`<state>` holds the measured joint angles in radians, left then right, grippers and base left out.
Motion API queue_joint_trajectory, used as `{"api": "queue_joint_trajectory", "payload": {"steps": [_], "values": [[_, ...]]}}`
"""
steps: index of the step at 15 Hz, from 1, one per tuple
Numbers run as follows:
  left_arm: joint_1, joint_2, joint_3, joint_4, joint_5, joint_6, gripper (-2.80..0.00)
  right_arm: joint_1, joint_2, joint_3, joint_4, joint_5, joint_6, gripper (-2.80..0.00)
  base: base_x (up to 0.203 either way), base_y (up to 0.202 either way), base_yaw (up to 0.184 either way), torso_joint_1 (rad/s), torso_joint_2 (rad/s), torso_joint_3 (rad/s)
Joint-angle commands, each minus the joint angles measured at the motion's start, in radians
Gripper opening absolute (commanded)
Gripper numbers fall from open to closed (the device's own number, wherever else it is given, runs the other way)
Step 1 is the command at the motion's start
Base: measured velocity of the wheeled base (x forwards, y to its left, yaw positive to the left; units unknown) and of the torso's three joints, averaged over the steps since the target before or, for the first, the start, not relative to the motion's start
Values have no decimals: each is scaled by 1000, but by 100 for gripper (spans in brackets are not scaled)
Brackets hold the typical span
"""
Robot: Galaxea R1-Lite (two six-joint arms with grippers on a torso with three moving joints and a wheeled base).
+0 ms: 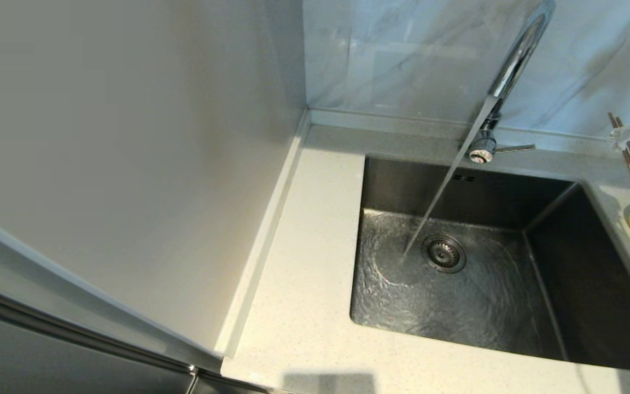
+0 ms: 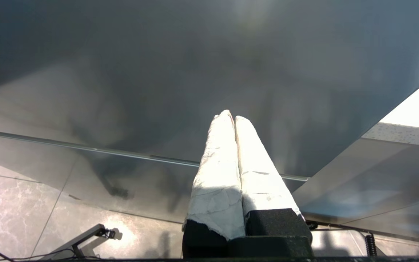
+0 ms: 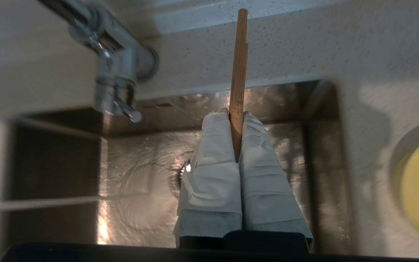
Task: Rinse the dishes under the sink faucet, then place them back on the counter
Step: Rinse the chopsticks
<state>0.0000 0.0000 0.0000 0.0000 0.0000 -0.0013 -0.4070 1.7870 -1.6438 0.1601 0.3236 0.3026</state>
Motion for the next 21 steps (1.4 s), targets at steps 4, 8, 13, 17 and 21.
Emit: {"api": "queue_joint_trajectory", "payload": {"steps": [4,8,13,17,21], "values": [[0,0,0,0,0,1,-280,-7,1,187,-271,-19,221,-280,0,0,0,0,0,0],[0,2,0,0,0,1,-280,-10,21,559,-727,-41,247,-280,0,0,0,0,0,0],[0,2,0,0,0,0,-280,5,-33,743,-1130,-185,224,-280,0,0,0,0,0,0],[0,0,-1,0,0,0,-280,198,-154,900,-1192,-451,215,-280,0,0,0,0,0,0],[0,0,0,0,0,1,-280,435,-179,941,-1249,-838,202,-280,0,0,0,0,0,0]]}}
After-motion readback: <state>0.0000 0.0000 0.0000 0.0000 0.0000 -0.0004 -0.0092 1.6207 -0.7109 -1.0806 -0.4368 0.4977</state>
